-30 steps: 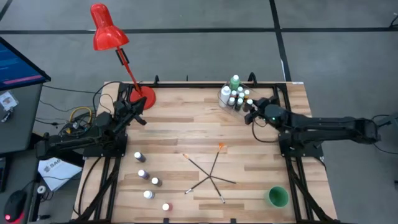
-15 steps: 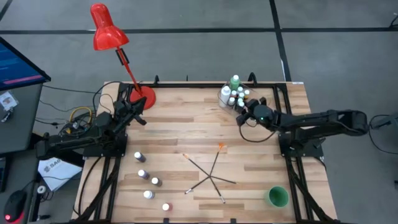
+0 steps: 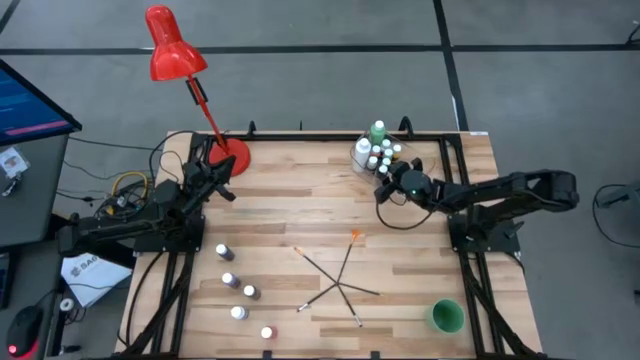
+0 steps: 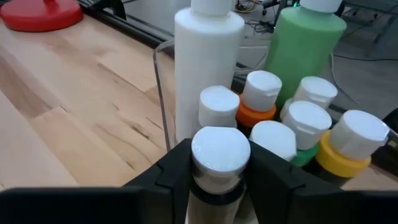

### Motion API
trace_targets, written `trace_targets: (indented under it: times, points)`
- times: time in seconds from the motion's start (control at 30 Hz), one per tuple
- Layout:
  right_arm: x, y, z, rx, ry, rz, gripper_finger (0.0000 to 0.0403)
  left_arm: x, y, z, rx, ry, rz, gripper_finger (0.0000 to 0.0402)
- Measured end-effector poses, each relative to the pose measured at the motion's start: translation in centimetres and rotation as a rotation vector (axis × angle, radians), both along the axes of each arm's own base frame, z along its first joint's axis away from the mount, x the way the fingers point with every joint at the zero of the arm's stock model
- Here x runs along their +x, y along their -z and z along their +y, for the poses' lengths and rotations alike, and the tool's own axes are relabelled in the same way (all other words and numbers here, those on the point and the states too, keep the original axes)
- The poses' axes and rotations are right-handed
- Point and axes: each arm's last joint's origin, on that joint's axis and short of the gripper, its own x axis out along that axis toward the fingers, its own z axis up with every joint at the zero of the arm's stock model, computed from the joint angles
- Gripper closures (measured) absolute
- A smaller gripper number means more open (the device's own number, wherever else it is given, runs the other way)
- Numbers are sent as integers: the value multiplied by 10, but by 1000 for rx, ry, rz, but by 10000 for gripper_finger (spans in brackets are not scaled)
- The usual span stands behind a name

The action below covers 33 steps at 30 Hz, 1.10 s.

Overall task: Pick & Place Paint Supplies
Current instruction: Put the small black paint bottle into the transparent bin

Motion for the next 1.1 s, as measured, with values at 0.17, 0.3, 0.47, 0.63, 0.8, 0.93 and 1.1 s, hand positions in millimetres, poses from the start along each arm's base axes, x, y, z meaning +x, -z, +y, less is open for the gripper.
trace_targets:
  times: [0.17,0.3,0.47,0.63,0.8,0.93,1.1]
  points:
    - [0,2,-4,6,20,-2,259,0,0,0,0,0,0,394]
    - [0,0,-4,3,23,-18,257,0,0,0,0,0,0,394]
    - [1,-1,-4,-2,23,-33,256,0,0,0,0,0,0,394]
    - [0,-3,-4,-11,18,-34,248,0,0,0,0,0,0,394]
    - [-1,-16,-1,-70,-18,-37,214,0,0,0,0,0,0,394]
    - [0,-44,5,-140,-63,-112,180,0,0,0,0,0,0,394]
    - [14,-82,28,-157,-243,-232,162,0,0,0,0,0,0,394]
